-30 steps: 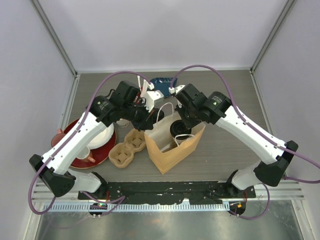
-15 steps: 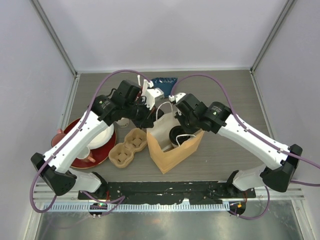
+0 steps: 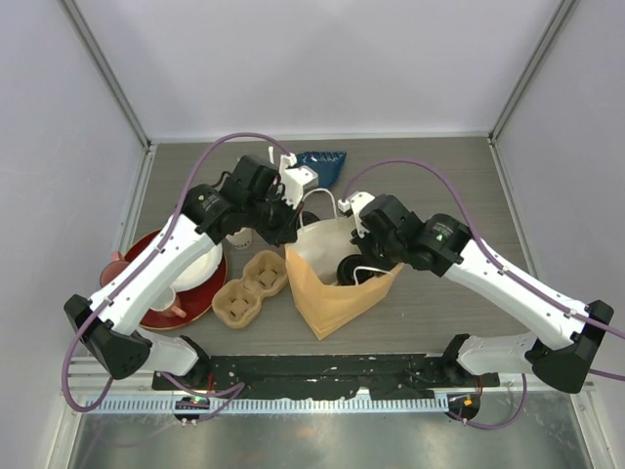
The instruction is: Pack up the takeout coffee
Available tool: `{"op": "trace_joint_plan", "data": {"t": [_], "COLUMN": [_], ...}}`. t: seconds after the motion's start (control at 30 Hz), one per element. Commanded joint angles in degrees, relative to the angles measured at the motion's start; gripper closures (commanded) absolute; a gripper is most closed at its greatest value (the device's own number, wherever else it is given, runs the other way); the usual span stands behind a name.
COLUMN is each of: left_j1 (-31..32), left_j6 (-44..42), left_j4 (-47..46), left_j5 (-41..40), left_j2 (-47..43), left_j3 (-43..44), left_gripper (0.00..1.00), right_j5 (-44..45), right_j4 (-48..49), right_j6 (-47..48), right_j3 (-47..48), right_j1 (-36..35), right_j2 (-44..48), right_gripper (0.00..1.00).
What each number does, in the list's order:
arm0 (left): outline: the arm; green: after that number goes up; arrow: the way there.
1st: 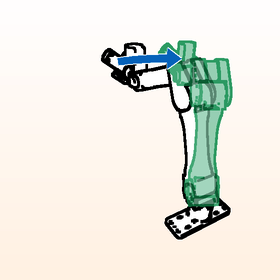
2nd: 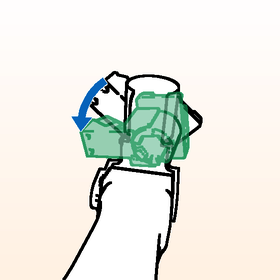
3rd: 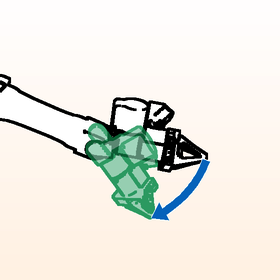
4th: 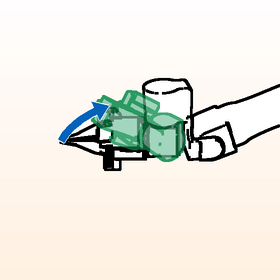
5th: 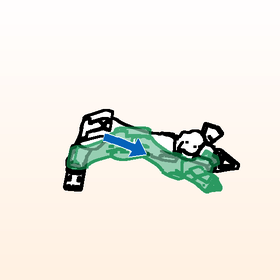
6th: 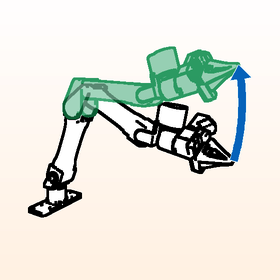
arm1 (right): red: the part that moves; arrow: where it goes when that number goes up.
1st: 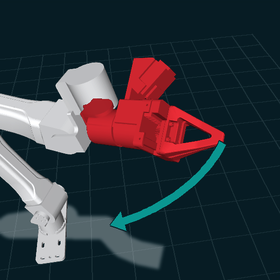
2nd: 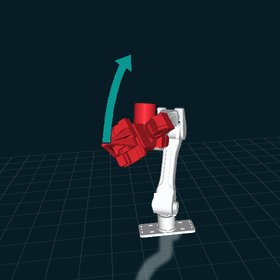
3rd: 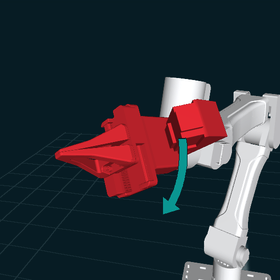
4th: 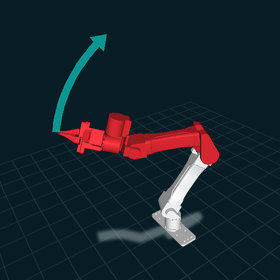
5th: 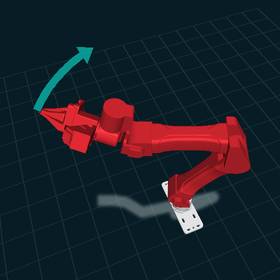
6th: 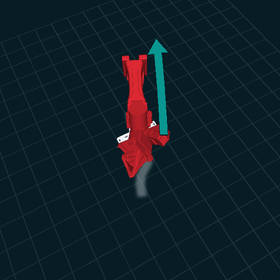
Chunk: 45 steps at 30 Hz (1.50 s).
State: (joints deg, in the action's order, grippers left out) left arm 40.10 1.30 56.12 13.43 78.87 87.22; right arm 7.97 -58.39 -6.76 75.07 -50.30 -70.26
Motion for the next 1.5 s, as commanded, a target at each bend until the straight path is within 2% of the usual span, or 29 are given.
{"op": "trace_joint_plan", "data": {"t": [0.0,0.1,0.2,0.23,0.27,0.3,0.43,0.53,0.6,0.67,0.7,0.77,0.8,0.87,1.03,1.23,1.47], "left_j1": [0.16,0.16,0.25,0.68,1.12,1.56,2.62,2.71,2.79,2.88,2.97,2.97,2.97,2.97,2.97,2.97,2.62], "left_j6": [1.33,1.86,0.64,0.37,-0.24,-0.77,-0.69,-0.86,-0.86,-0.51,-0.34,0.8,1.33,2.82,5.81,7.4,7.14], "left_j4": [-0.92,-2.06,-2.77,-2.86,-2.68,-2.85,-5.48,-8.11,-9.44,-11.64,-12.25,-13.84,-14.28,-15.68,-21.56,-20.44,-19.03], "left_j5": [0.45,1.07,5.97,8.43,8.89,8.81,9.5,9.95,10.56,10.56,10.13,8.73,6.8,5.04,-5.76,-8.86,-11.67], "left_j2": [-0.03,-0.21,0.32,0.67,1.45,1.81,3.04,3.48,4.01,4.36,4.54,4.98,4.98,4.45,1.64,-0.29,-1.97], "left_j3": [0.85,0.93,0.5,0.67,0.93,1.28,3.48,3.83,3.57,2.43,1.99,0.85,0.5,-0.12,-2.14,-2.14,-1.35], "left_gripper": [1.0,1.0,1.0,0.96,0.87,0.67,0.45,0.36,0.35,0.42,0.64,0.95,1.0,1.0,1.0,1.0,1.0], "right_j5": [-1.99,-2.96,-2.96,-3.31,-4.44,-4.89,-6.21,-6.74,-7.26,-7.26,-7.18,-7.26,-7.26,-7.26,-7.26,-7.26,-4.54], "right_j4": [1.09,0.21,-0.14,0.12,0.38,0.99,1.96,1.88,1.96,2.14,2.31,2.23,1.88,1.09,-0.67,-2.78,-7.34], "right_j6": [2.72,3.6,3.95,4.13,4.21,4.39,4.83,4.83,4.74,4.83,4.66,4.48,4.31,3.95,3.34,0.27,-1.58], "right_j3": [-0.97,-1.76,-2.38,-2.56,-2.56,-2.47,-2.38,-2.47,-2.73,-3.0,-3.17,-3.26,-3.17,-3.44,-5.1,-4.41,-0.37], "right_j1": [-0.67,-0.67,-0.76,-0.76,-0.76,-0.76,-0.76,-0.76,-0.67,-0.67,-0.76,-0.76,-0.76,-0.67,-0.76,-0.41,-0.06], "right_j2": [-0.75,-1.72,-1.9,-1.99,-1.99,-1.9,-1.55,-1.72,-1.81,-1.64,-1.55,-1.37,-1.37,-1.28,-1.28,-2.34,-7.78], "right_gripper": [0.99,0.99,0.99,0.99,0.99,0.99,0.99,0.99,0.99,0.99,0.99,0.99,0.99,0.99,0.99,0.99,0.99]}}
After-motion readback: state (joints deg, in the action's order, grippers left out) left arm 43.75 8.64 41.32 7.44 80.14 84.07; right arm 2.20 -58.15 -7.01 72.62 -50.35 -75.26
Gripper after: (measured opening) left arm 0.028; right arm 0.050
